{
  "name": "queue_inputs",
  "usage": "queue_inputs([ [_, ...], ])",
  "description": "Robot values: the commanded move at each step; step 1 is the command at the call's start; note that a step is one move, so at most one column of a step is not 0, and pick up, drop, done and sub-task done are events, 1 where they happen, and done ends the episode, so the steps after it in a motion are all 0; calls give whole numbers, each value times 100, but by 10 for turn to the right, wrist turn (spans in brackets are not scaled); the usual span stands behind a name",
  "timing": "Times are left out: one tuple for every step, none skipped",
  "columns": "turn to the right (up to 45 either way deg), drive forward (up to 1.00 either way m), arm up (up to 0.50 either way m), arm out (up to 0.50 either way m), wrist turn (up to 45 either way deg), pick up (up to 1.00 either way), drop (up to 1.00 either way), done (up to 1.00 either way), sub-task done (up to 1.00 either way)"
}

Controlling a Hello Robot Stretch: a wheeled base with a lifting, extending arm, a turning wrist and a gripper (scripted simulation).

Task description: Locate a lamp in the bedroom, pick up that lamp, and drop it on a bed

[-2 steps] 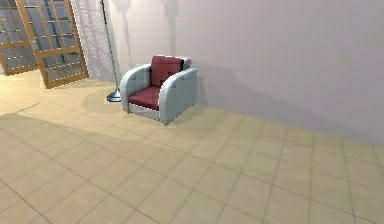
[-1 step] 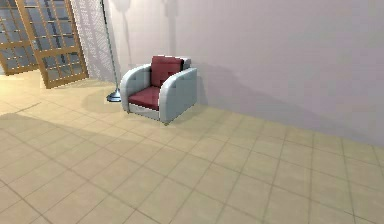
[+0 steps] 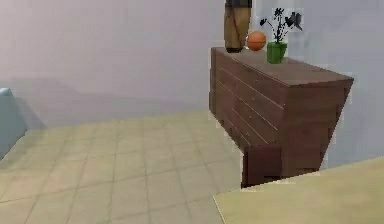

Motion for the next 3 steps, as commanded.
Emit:
queue_inputs([
  [450,0,0,0,0,0,0,0,0],
  [-270,0,0,0,0,0,0,0,0],
  [-450,0,0,0,0,0,0,0,0],
])
